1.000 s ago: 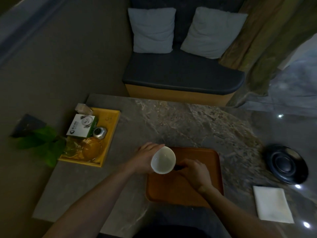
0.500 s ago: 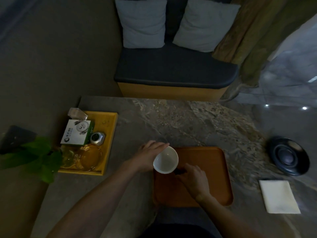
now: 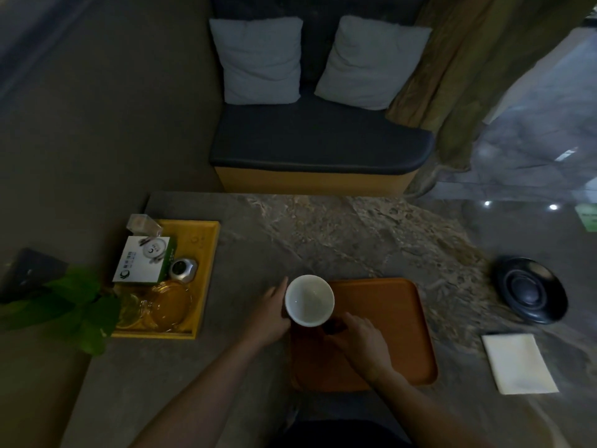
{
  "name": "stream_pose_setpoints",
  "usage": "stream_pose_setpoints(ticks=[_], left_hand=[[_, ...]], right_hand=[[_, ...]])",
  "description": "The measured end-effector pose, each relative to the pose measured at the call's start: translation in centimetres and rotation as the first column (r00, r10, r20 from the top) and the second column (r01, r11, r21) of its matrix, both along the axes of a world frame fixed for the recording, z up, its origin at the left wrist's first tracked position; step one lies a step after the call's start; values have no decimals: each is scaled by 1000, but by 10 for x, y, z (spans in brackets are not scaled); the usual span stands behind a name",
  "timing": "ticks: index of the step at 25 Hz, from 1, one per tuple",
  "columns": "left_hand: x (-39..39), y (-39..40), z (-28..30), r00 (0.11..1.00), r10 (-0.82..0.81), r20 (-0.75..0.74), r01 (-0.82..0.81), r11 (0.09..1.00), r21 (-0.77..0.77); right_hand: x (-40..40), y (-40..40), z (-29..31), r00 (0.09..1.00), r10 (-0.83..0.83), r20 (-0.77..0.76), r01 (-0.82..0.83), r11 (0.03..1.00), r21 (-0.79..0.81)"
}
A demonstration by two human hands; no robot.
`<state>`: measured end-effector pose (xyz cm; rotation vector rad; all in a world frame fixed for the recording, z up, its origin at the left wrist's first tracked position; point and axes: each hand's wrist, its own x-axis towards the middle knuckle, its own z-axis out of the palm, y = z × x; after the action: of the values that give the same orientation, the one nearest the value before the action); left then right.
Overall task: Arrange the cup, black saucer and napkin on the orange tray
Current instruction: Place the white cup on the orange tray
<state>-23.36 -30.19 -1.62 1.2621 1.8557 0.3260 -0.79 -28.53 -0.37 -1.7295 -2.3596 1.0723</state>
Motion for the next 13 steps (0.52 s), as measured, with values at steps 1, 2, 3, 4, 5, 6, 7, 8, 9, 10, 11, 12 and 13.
stream_pose_setpoints(ticks=[1, 2, 3, 4, 5, 6, 7, 8, 9, 10, 11, 12, 13], left_hand=[[3, -8, 1, 1000, 19, 21, -19, 1000, -8], [6, -16, 1, 999, 24, 34, -24, 1000, -12], [9, -25, 2, 999, 27, 34, -26, 999, -25], [12, -34, 3, 999, 30, 22, -28, 998, -54], [15, -43, 3, 1000, 28, -6, -28, 995, -94], [17, -52, 2, 999, 17, -39, -22, 991, -132], [20, -61, 1, 998, -3, -70, -8, 988, -155], [22, -68, -1, 995, -28, -98, 12, 987, -163], [25, -75, -2, 990, -54, -132, 32, 986, -162], [28, -81, -3, 983, -73, -170, 46, 986, -159], [32, -88, -3, 976, -79, -204, 49, 987, -151], [35, -93, -4, 970, -75, -230, 44, 990, -137], [38, -98, -4, 966, -70, -249, 40, 992, -123]], right_hand=[[2, -2, 2, 1000, 6, 27, -6, 1000, 8], [6, -5, 2, 997, 20, 69, -21, 1000, 20], [10, -8, 3, 991, 42, 126, -46, 998, 33], [16, -10, 4, 979, 69, 191, -79, 996, 45], [22, -13, 5, 963, 95, 252, -112, 992, 52], [29, -17, 6, 946, 119, 302, -140, 989, 50], [36, -20, 7, 932, 141, 334, -165, 985, 42], [44, -22, 8, 921, 163, 354, -185, 982, 31], [52, -25, 9, 914, 179, 365, -200, 979, 21], [60, -27, 10, 910, 188, 369, -207, 978, 13], [70, -30, 12, 910, 189, 370, -208, 978, 12], [80, -33, 13, 909, 189, 371, -210, 978, 17], [91, -35, 15, 908, 189, 373, -214, 977, 26]])
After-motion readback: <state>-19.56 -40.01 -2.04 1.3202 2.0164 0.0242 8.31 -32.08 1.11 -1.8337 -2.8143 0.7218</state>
